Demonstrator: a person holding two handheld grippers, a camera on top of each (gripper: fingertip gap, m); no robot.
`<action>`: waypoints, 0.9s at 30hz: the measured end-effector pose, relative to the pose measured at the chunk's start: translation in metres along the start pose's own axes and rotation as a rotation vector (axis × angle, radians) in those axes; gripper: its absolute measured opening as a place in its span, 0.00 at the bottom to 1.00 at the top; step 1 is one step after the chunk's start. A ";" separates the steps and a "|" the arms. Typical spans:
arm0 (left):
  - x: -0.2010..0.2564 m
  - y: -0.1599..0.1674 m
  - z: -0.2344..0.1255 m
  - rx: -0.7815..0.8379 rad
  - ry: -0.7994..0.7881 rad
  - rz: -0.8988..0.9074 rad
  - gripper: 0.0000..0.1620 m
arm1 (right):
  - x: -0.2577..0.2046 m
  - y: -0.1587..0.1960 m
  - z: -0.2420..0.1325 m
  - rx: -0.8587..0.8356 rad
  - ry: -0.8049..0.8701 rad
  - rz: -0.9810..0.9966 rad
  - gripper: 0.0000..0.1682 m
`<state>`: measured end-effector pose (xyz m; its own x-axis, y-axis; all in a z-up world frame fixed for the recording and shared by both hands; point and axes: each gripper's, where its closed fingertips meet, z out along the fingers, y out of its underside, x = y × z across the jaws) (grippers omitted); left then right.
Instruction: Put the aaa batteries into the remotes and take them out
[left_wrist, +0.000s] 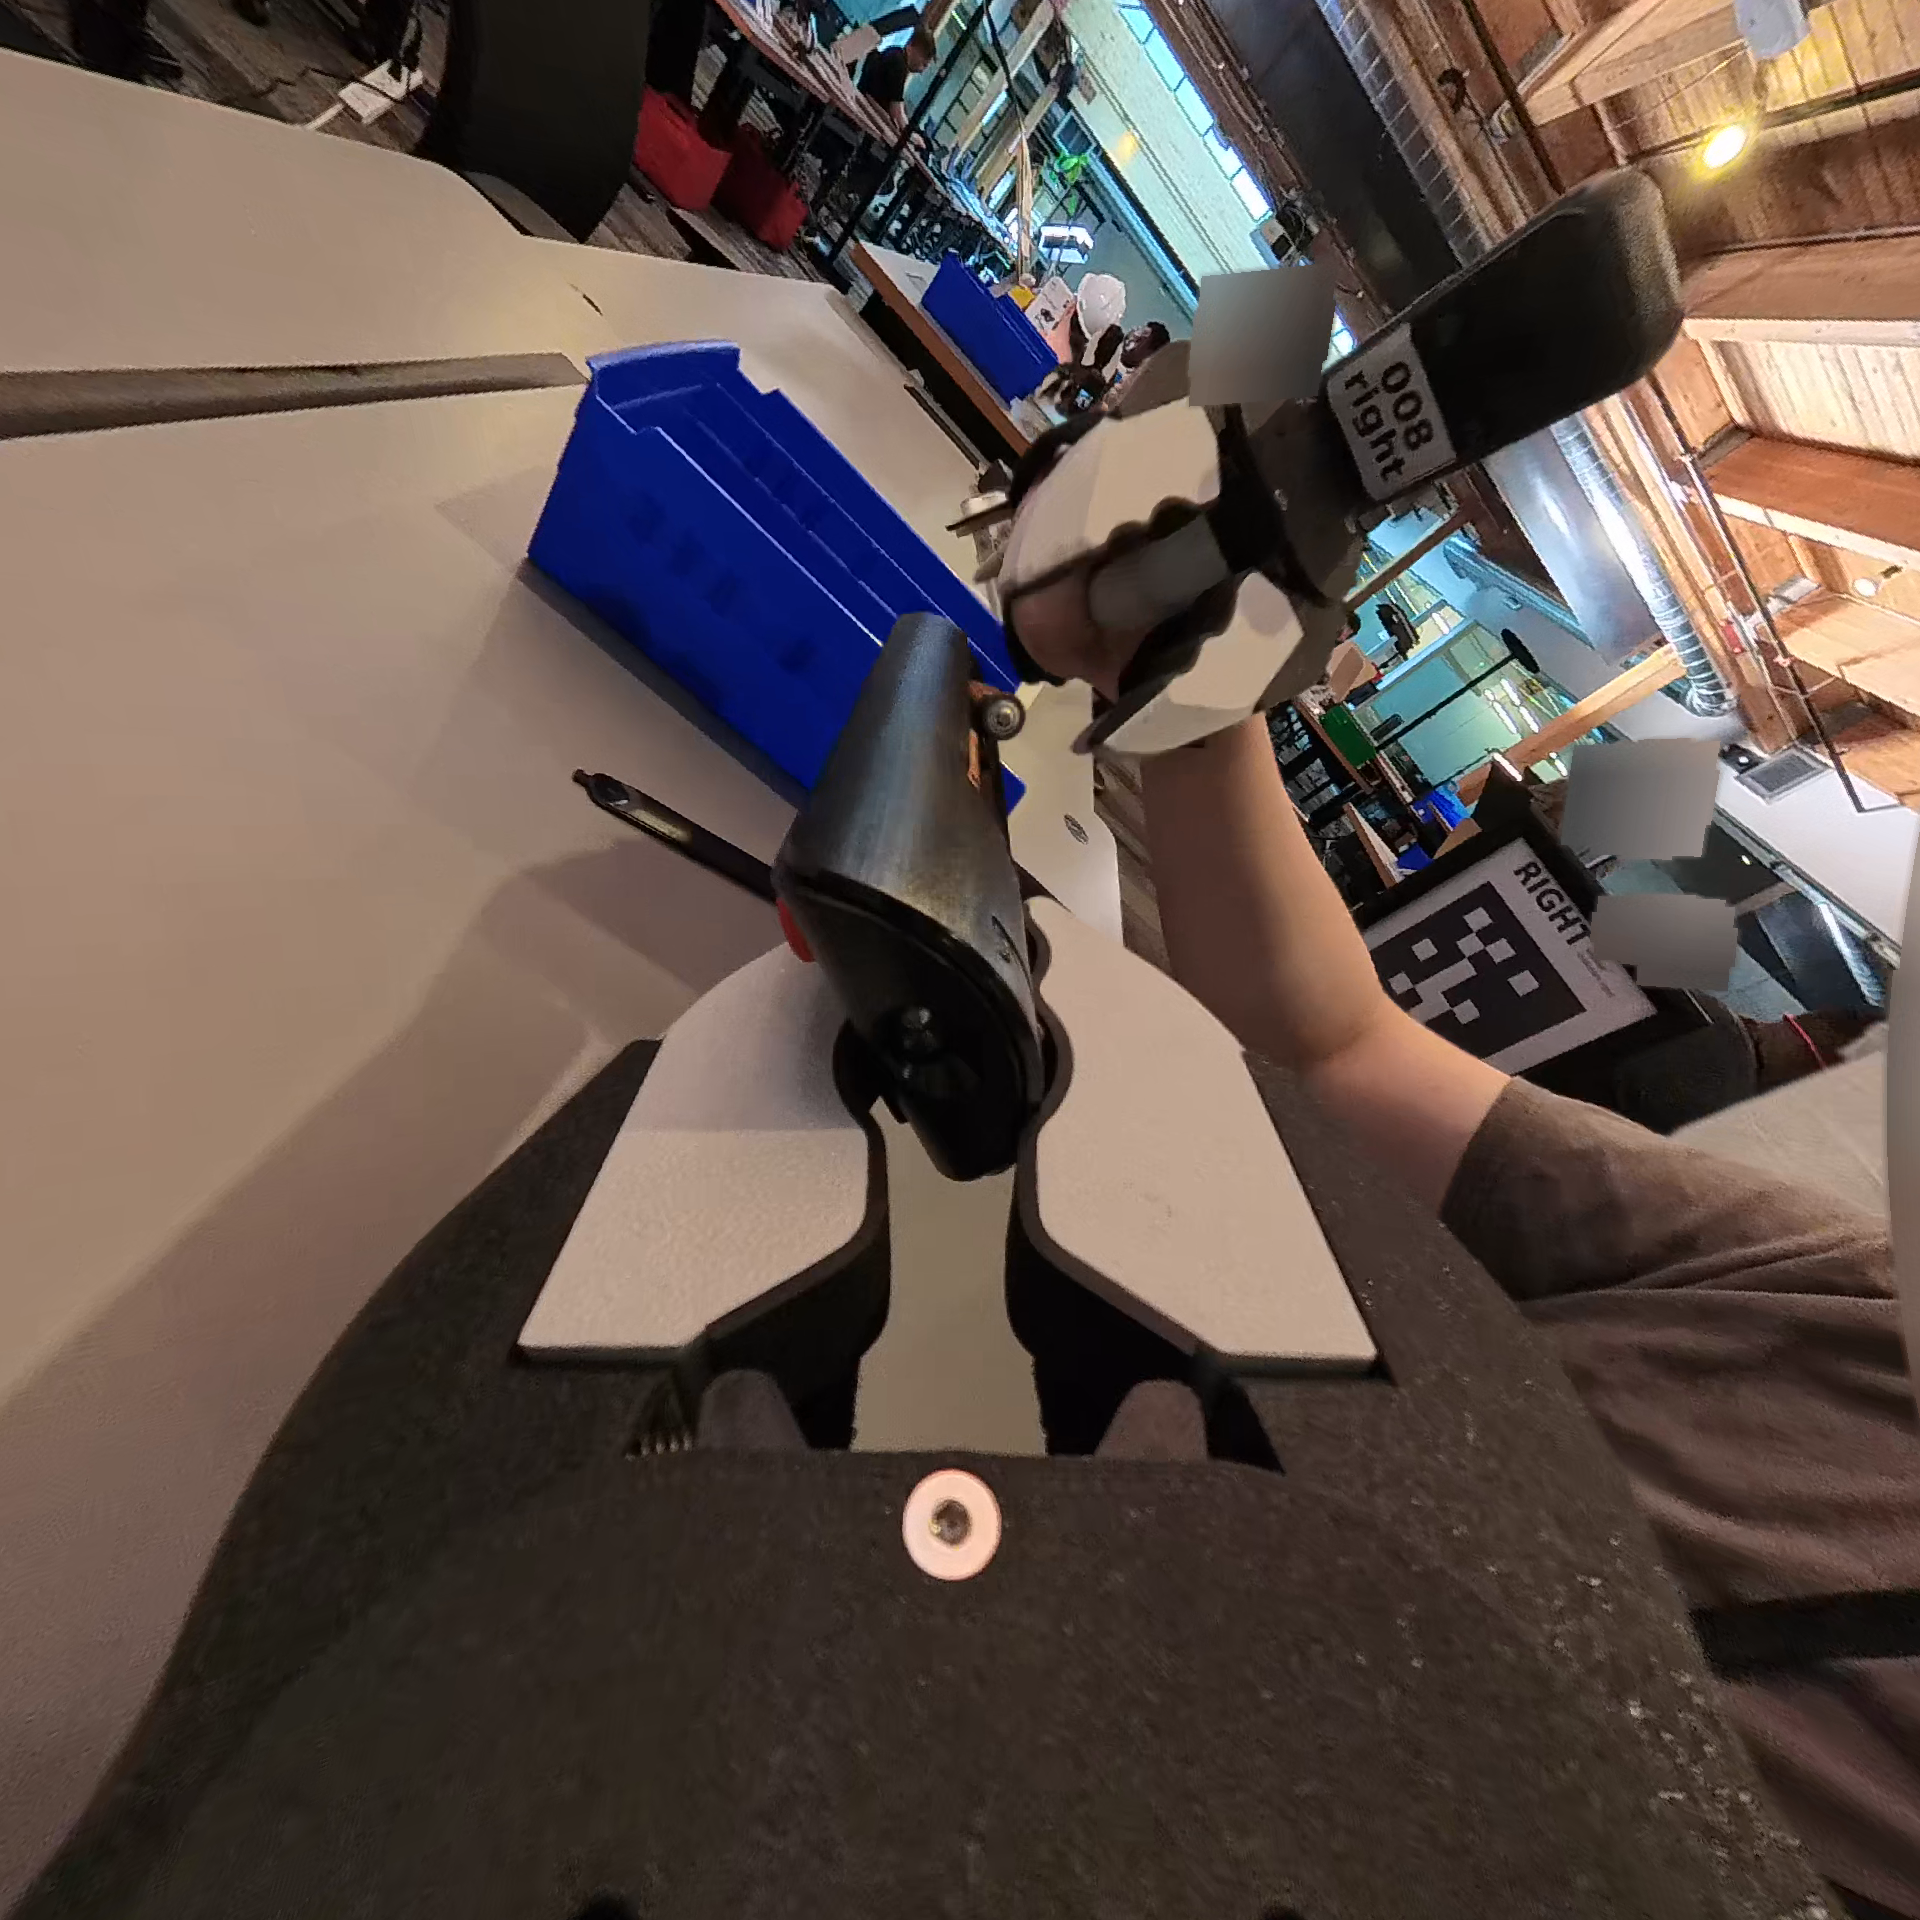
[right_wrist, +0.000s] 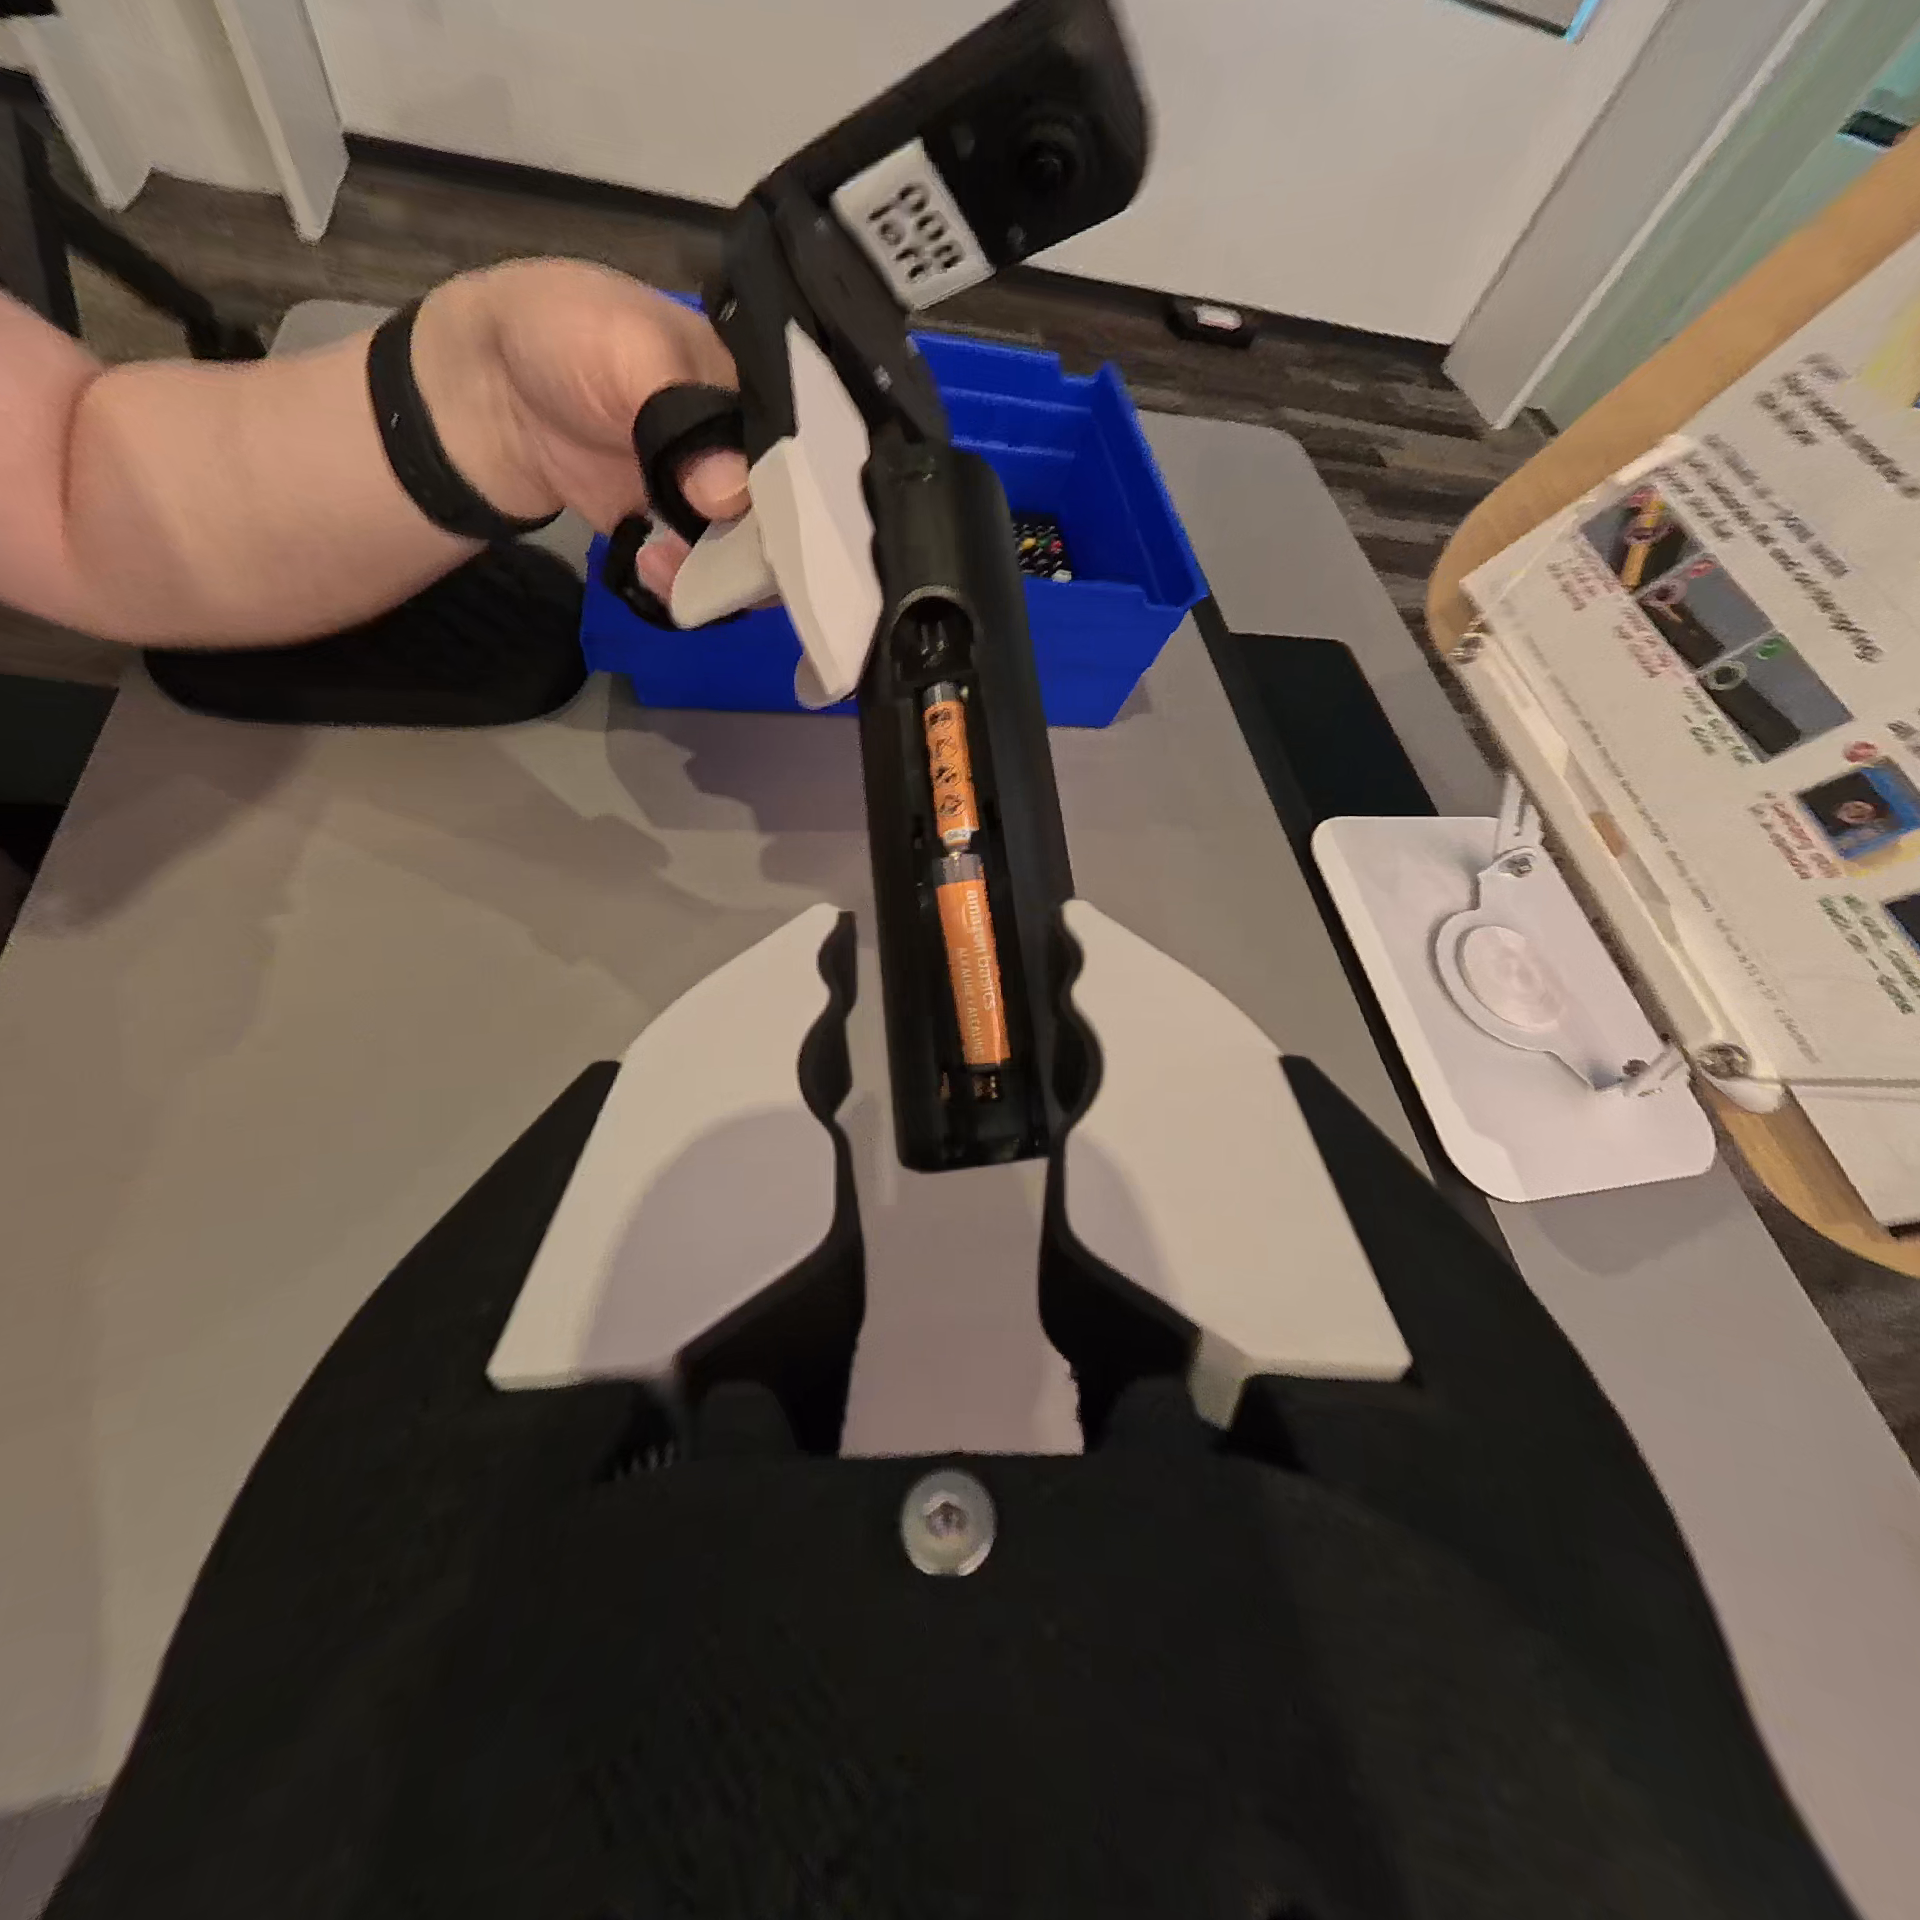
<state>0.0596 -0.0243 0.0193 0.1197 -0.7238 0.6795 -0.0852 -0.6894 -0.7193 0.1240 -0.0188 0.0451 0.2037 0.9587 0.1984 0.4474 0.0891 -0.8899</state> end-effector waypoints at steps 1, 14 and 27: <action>-0.001 -0.002 -0.001 0.009 -0.011 0.007 0.13 | 0.010 -0.005 -0.004 0.034 0.074 0.065 0.24; -0.010 -0.012 0.005 0.076 -0.195 0.156 0.13 | 0.041 0.037 0.013 0.126 0.306 0.903 0.53; -0.006 -0.010 0.007 0.066 -0.208 0.176 0.13 | 0.036 0.034 0.019 0.123 0.220 0.930 0.38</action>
<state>0.0671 -0.0125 0.0215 0.3094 -0.8064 0.5040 -0.0585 -0.5451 -0.8363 0.1305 0.0237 0.0139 0.5951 0.5890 -0.5467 -0.0678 -0.6411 -0.7645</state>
